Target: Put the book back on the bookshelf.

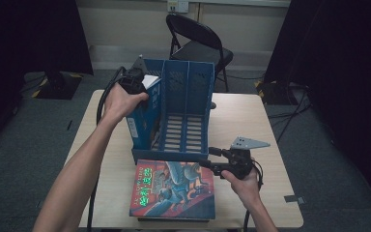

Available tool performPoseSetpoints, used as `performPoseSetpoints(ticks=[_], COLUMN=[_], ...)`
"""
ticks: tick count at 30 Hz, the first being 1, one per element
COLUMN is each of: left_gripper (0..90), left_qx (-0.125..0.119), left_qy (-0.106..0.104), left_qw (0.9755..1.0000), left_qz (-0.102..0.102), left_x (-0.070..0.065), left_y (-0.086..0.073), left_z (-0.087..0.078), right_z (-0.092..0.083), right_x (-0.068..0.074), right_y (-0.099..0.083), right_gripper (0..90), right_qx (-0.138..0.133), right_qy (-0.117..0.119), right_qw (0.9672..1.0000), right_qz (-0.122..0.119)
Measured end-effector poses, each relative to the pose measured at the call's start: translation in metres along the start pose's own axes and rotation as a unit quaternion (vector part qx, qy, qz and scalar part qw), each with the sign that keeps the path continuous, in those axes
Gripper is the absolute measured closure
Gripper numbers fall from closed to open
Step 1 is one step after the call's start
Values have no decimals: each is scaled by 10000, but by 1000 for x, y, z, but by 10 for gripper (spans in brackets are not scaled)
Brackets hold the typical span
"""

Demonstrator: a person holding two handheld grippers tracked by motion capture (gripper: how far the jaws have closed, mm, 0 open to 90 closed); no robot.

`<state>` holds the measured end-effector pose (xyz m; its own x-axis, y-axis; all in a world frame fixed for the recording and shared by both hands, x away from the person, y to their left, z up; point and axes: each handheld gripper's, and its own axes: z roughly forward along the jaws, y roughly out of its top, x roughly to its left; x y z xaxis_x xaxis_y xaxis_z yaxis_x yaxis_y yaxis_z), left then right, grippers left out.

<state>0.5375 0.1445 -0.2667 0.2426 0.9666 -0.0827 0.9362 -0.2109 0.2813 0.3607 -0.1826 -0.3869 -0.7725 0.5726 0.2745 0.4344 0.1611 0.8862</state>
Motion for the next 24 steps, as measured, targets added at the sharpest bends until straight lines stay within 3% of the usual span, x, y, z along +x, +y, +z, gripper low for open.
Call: performPoseSetpoints(ticks=[4, 8, 13, 19, 21, 24], left_gripper=[614, 614, 614, 612, 613, 612], left_qx=[-134, -179, -372, -430, -452, -518], left_qy=[75, 155, 132, 203, 303, 284], left_qw=[9997, 9994, 9984, 9982, 9980, 9975], left_qz=[-191, -253, -400, -368, -326, -380], left_x=[2, 3, 4, -1, -1, 4], left_y=[9, 18, 26, 33, 33, 33], left_z=[0, 4, 10, 18, 20, 21], right_z=[-1, -1, -1, 0, 0, 0], right_x=[-1, -1, -4, -4, -3, -2], right_y=[0, 0, -3, -5, -5, -5], right_gripper=[352, 352, 352, 352, 352, 352], right_qx=[13, -5, 34, 73, 101, 103], right_qy=[3, 30, 30, 14, 25, 47], right_qw=[10000, 10000, 10000, 10000, 9999, 9999], right_qz=[1, 13, 40, 40, 6, -24])
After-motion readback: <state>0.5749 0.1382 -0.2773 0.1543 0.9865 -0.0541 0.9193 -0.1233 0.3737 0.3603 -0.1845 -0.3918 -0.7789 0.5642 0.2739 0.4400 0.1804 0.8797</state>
